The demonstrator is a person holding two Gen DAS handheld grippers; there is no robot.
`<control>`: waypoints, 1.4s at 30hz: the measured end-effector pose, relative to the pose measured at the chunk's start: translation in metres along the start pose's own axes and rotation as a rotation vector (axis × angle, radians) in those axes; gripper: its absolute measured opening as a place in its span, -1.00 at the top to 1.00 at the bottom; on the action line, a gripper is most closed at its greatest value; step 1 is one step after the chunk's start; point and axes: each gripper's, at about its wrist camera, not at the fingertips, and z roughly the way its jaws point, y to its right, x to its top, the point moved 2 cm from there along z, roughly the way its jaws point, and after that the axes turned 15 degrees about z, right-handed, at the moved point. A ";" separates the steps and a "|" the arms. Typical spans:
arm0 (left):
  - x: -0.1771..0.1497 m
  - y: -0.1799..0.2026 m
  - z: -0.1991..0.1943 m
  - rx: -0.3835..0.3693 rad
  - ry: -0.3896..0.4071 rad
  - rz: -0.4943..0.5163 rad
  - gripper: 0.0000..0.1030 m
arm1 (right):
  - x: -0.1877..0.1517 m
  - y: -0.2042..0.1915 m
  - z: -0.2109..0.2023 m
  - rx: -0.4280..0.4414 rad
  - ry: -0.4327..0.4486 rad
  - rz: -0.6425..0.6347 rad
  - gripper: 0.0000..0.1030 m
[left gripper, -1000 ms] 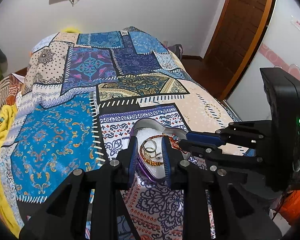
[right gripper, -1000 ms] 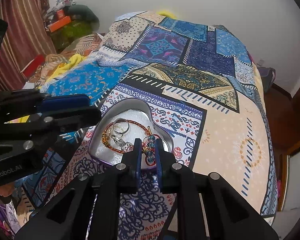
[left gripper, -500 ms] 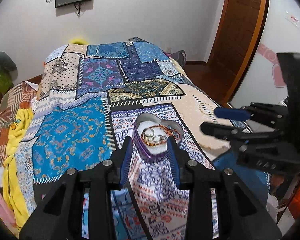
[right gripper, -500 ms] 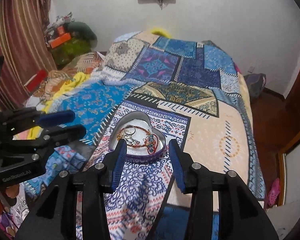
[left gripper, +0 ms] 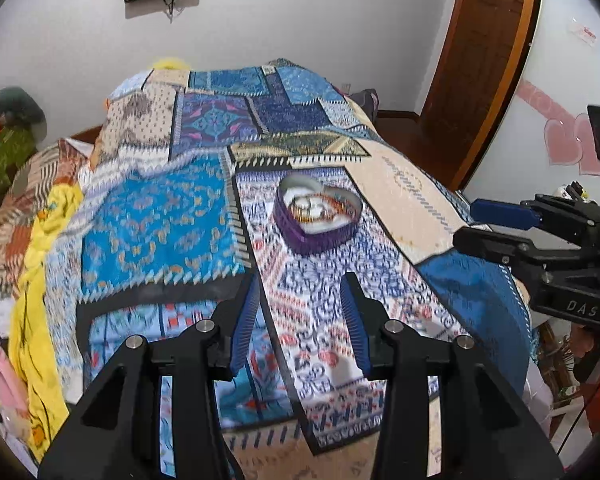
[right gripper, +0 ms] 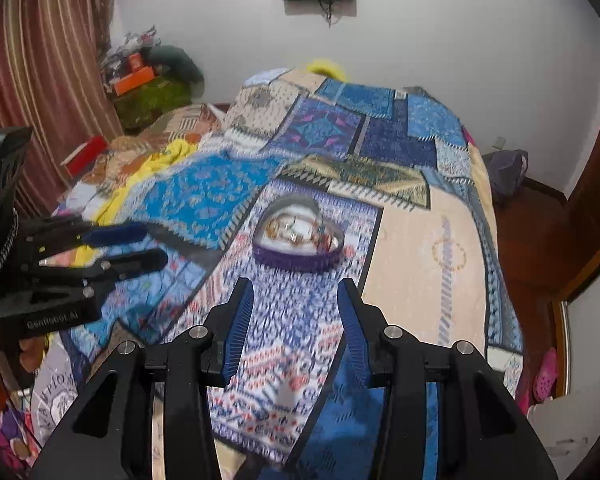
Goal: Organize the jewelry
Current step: 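Lift both grippers away from the tin toward the remaining jewelry, then grasp a small silver ring with the right gripper while the left gripper grasps a small charm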
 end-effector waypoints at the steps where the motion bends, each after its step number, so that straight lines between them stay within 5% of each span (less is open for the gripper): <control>1: -0.004 0.001 0.001 -0.008 -0.008 -0.003 0.20 | -0.005 0.000 0.003 -0.005 -0.012 -0.005 0.22; 11: -0.047 0.017 0.021 -0.067 -0.079 -0.029 0.20 | -0.055 -0.003 0.038 0.027 -0.170 0.007 0.22; 19: -0.062 0.018 0.026 -0.097 -0.087 -0.045 0.20 | -0.071 -0.014 0.056 0.052 -0.204 -0.037 0.23; 26: -0.061 0.028 0.033 -0.150 -0.088 -0.041 0.23 | -0.073 -0.020 0.064 0.060 -0.202 -0.079 0.77; 42: -0.050 0.056 0.057 -0.190 -0.106 0.019 0.61 | -0.068 0.011 0.046 0.052 -0.141 -0.002 0.91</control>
